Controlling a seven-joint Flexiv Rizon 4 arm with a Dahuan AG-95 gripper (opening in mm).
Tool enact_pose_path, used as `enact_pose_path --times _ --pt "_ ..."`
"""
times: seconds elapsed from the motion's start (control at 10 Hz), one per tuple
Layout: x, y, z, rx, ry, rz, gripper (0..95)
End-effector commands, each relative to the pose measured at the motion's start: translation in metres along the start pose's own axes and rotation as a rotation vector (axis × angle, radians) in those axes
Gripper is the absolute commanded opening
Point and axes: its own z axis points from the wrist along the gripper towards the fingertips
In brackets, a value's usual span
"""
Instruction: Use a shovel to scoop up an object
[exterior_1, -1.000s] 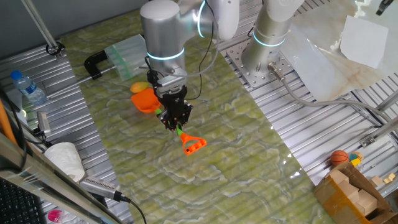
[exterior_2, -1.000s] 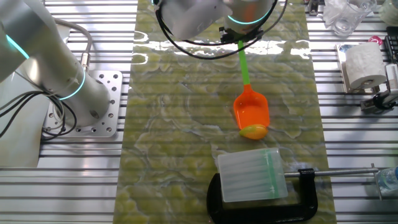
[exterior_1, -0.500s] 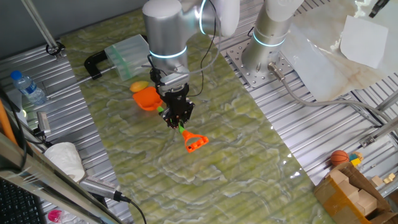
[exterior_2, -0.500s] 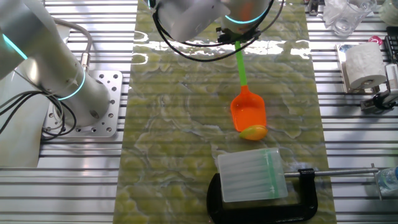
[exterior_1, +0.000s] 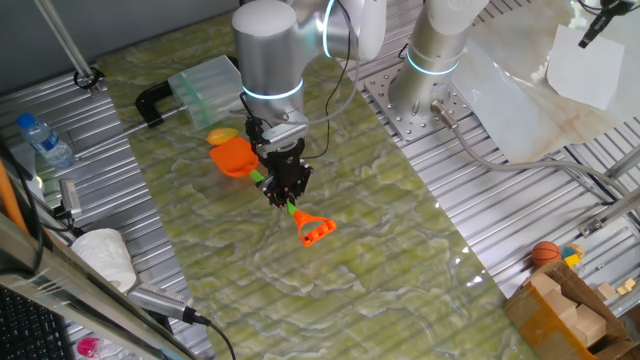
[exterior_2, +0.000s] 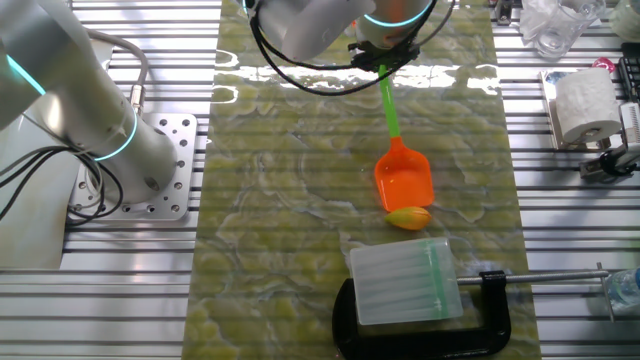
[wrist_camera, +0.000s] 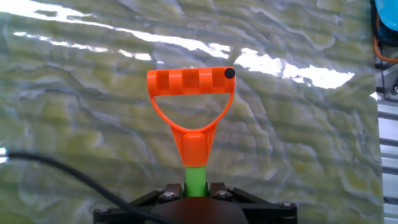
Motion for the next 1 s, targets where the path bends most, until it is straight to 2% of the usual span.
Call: enact_pose_path --times 0.1,0.6,0.9,1.0 --pt "0.000 -0.001 0.001 0.001 -0.002 0.007 0.0" --pt "-0.002 -0.010 0.001 0.000 0.002 0.039 0.0" --pt "-0.003 -0.016 0.002 0.005 0.010 0.104 0.0" --pt "-0.002 -0.018 0.003 0.006 0.004 0.113 0.0"
